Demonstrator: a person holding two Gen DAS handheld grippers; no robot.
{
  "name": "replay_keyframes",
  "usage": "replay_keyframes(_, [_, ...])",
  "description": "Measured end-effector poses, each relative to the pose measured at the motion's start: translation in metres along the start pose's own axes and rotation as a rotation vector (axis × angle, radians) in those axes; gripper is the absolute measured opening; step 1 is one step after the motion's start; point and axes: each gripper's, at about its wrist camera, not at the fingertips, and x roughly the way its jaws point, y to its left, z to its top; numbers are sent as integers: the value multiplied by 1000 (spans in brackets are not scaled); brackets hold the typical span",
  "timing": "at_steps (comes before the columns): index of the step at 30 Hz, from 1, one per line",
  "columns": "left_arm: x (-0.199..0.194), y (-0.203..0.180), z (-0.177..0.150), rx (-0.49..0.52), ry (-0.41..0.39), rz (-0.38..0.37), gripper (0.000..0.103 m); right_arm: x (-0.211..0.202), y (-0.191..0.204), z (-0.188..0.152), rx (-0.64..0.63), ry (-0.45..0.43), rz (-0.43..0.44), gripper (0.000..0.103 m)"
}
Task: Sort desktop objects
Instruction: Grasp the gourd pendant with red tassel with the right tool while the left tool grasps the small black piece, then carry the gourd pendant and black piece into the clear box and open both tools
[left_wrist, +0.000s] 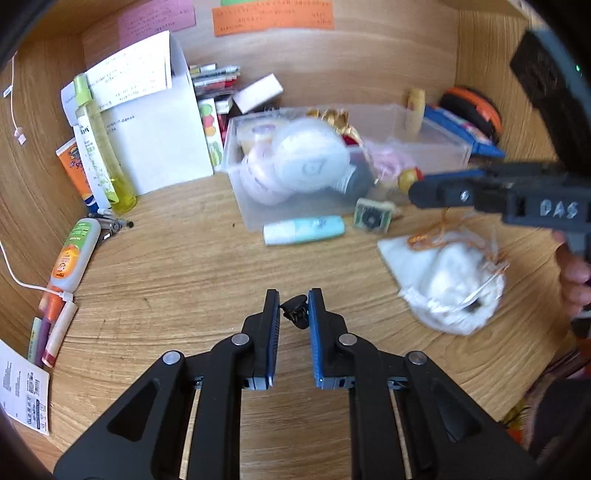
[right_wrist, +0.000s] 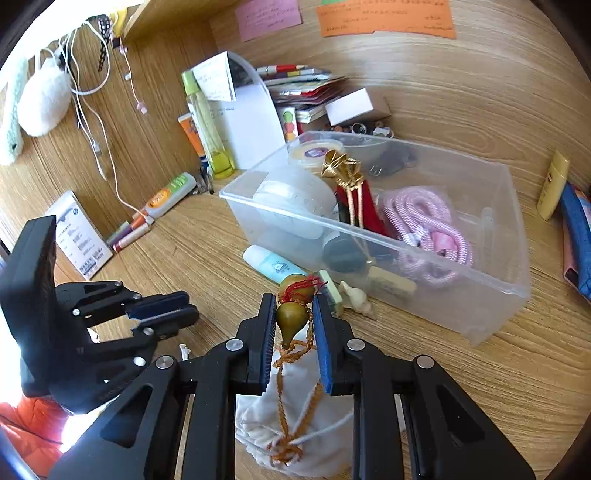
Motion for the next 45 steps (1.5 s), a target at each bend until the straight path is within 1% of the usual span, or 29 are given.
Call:
replay_keyframes(3, [-5, 1, 6, -12, -18, 5, 14, -6, -5, 0, 17, -21, 10, 18])
replay_keyframes(9, [-9, -5, 17, -2, -39, -5, 14, -19, -14, 2, 38, -56, 17, 18])
replay_keyframes(18, [-9, -8, 32, 4, -65, -19, 14, -30, -34, 8, 68, -87, 3, 18])
replay_keyframes(30, [-12, 13, 62, -26, -110, -35, 14, -48, -49, 32, 75, -156, -26, 18])
replay_keyframes(38, [-9, 24, 90, -42, -148, -49, 14, -48, -57, 48, 76, -185, -32, 18])
replay_keyframes(45, [4, 25, 114, -42, -158, -69, 14, -34, -66, 62, 80, -172, -24, 18])
